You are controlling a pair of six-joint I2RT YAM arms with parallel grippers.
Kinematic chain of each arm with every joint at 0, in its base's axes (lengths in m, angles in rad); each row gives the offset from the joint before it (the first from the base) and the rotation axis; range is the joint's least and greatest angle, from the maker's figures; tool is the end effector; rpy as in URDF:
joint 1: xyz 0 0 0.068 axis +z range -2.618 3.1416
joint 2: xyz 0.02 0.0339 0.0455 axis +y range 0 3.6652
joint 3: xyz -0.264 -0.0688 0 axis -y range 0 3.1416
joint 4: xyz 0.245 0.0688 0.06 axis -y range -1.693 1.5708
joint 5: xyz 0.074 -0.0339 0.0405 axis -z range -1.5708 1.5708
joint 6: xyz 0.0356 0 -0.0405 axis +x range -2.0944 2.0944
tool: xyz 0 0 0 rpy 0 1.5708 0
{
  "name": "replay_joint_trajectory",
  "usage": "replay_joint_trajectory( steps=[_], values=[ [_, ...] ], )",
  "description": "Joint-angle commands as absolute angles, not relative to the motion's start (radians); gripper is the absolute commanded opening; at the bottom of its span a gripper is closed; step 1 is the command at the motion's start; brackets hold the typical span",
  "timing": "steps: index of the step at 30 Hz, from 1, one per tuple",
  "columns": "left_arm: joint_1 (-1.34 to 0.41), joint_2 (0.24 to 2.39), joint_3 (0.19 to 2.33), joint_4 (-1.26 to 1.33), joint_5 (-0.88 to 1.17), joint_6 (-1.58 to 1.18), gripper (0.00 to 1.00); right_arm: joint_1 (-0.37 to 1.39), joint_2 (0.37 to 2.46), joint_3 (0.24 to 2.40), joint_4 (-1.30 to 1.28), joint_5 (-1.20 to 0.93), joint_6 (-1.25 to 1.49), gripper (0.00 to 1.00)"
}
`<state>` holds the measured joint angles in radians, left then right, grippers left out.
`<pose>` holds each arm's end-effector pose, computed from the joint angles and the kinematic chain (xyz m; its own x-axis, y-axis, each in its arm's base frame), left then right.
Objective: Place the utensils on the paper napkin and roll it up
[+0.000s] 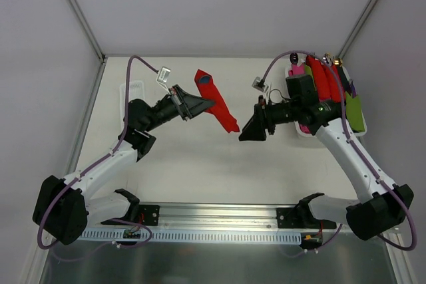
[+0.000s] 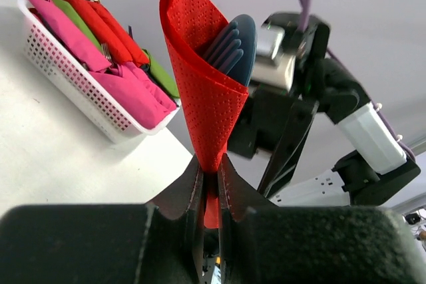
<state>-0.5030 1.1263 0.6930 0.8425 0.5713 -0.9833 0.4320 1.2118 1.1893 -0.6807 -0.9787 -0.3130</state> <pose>0.2092 -0.1371 0.3448 -0.5061 -0.5207 -0.6876 0.7558 0.1163 -0.6444 0.2102 0.1295 0.3544 -0.3098 -0.3321 -0.8909 -0.9500 0.1467 0.2756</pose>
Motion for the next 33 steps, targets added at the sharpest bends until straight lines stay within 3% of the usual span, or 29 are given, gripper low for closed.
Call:
replay_joint_trajectory(
  steps=[1,11,23,29,33],
  values=[
    [-0.503,1.112,0.744,0.917,0.607,-0.985,0.0,0.41,1.245,1.324,-0.696,-1.043,-0.313,0.65],
    [-0.52,1.146,0.784,0.907,0.699,-0.986,0.0,0.403,1.347,1.44,-0.552,-1.086,-0.127,0.67],
    [-0.548,1.184,0.802,0.928,0.723,-0.994,0.0,0.466,1.381,1.428,-0.411,-1.112,-0.015,0.66],
    [-0.548,1.192,0.804,0.939,0.721,-1.002,0.0,0.495,1.397,1.402,-0.402,-1.117,-0.015,0.58],
    [-0.552,1.203,0.813,0.956,0.724,-1.009,0.0,0.499,1.411,1.394,-0.391,-1.121,-0.012,0.38]
  ],
)
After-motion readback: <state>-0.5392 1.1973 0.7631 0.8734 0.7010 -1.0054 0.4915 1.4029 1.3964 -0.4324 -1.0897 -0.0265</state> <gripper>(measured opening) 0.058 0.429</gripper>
